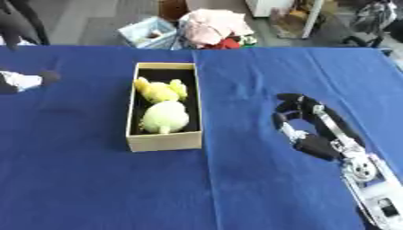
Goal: Pick up objects on the table and place them in the box.
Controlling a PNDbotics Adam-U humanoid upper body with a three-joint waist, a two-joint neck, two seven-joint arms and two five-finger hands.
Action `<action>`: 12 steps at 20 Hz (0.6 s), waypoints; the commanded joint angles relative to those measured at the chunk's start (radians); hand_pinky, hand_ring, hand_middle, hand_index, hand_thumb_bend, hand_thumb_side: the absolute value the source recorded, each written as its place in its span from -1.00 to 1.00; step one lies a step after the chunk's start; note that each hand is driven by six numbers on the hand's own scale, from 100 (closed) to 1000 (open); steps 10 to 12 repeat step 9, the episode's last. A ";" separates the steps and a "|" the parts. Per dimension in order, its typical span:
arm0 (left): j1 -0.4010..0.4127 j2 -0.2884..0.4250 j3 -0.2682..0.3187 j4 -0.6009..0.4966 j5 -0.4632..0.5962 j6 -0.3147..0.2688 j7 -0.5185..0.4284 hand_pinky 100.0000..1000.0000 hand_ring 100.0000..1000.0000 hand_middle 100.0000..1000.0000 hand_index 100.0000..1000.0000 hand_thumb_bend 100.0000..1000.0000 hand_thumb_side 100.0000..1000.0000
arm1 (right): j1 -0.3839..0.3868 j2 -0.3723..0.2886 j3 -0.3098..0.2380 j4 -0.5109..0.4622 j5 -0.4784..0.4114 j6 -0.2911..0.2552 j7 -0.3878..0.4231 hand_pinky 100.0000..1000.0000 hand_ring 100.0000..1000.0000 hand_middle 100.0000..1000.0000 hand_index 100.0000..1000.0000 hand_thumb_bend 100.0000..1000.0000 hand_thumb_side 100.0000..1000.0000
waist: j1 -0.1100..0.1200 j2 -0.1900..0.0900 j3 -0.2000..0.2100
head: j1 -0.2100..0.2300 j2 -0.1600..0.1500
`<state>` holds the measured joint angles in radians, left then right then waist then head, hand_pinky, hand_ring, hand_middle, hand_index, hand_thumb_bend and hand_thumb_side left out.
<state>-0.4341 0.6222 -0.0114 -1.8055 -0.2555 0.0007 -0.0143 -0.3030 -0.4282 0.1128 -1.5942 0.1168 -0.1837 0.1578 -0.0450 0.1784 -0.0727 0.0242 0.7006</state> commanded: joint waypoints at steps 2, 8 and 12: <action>0.038 -0.016 0.044 -0.039 0.037 0.006 0.025 0.11 -0.32 -0.33 0.02 0.41 -1.00 | 0.001 -0.028 -0.020 -0.034 -0.001 0.001 -0.023 0.39 0.49 0.24 0.71 -0.81 -0.02 | 0.000 -0.021 0.011 | 0.020 0.036; 0.088 -0.049 0.053 -0.038 0.050 -0.003 0.017 0.11 -0.32 -0.33 0.03 0.40 -1.00 | 0.007 -0.029 -0.028 -0.056 -0.003 0.003 -0.042 0.38 0.49 0.24 0.71 -0.80 -0.05 | -0.005 -0.019 0.030 | 0.030 0.065; 0.092 -0.053 0.054 -0.037 0.050 -0.003 0.015 0.11 -0.32 -0.33 0.03 0.37 -1.00 | 0.008 -0.029 -0.029 -0.058 -0.004 0.004 -0.046 0.38 0.49 0.24 0.71 -0.80 -0.06 | -0.006 -0.018 0.033 | 0.030 0.067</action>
